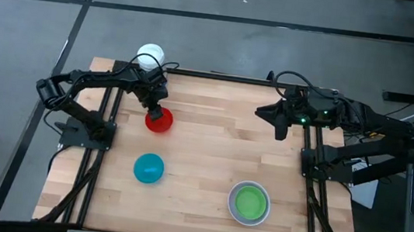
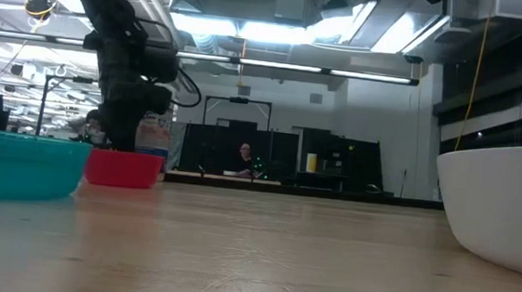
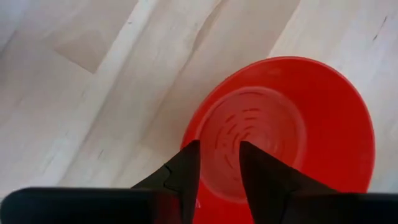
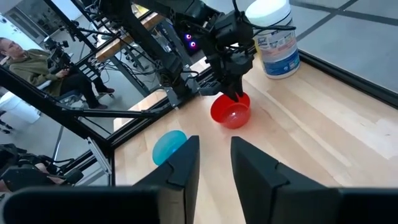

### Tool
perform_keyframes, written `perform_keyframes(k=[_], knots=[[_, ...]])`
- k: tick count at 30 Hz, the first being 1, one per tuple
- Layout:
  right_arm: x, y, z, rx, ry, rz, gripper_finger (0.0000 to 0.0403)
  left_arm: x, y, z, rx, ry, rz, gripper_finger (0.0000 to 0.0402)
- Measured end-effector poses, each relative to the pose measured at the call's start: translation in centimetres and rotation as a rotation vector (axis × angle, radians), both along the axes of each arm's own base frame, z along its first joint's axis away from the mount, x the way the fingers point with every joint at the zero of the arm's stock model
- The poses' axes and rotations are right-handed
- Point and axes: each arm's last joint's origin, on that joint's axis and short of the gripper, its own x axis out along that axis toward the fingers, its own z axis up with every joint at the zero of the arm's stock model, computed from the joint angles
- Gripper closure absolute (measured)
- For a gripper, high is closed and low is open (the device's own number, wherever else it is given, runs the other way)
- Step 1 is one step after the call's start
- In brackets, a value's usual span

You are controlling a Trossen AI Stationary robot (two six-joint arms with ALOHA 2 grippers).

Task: Nest bowls inside each other
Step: Stack the red bowl on top of the green bowl

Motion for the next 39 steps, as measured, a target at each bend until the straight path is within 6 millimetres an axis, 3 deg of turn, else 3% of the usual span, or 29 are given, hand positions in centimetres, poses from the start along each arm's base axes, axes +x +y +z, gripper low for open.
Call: perform_keyframes(k=[3,8,15,19,24,30,39], knots=[[0.0,0.0,0.0,-0.004,0.0,-0.009,0.0305,0.0,0.0,0.0,0.0,0.002,-0.004,0.0314],[0.0,0.0,0.0,-0.009,0.0,-0.013,0.0309,0.0,-0.2,0.0,-0.034,-0.014,-0.018,0.0393],[0.0,0.0,0.0,-0.01,0.0,-0.012,0.0323,0.8,-0.7,0.1,-0.04,-0.073,-0.062,0.0399],[0.0,0.0,0.0,-0.013,0.001,-0.011,0.0327,2.3,-1.2,1.1,-0.03,-0.233,-0.193,0.0399],[0.0,0.0,0.0,-0.012,0.001,-0.01,0.0323,4.5,-2.0,3.8,0.155,-0.239,-0.414,0.0379],[0.0,0.0,0.0,-0.013,0.001,-0.01,0.0312,4.6,-2.3,4.3,0.48,0.067,-0.648,0.0334],[-0.1,0.0,0.0,-0.027,0.0,-0.006,0.0323,2.7,-1.7,3.8,0.395,0.229,-0.727,0.0281]])
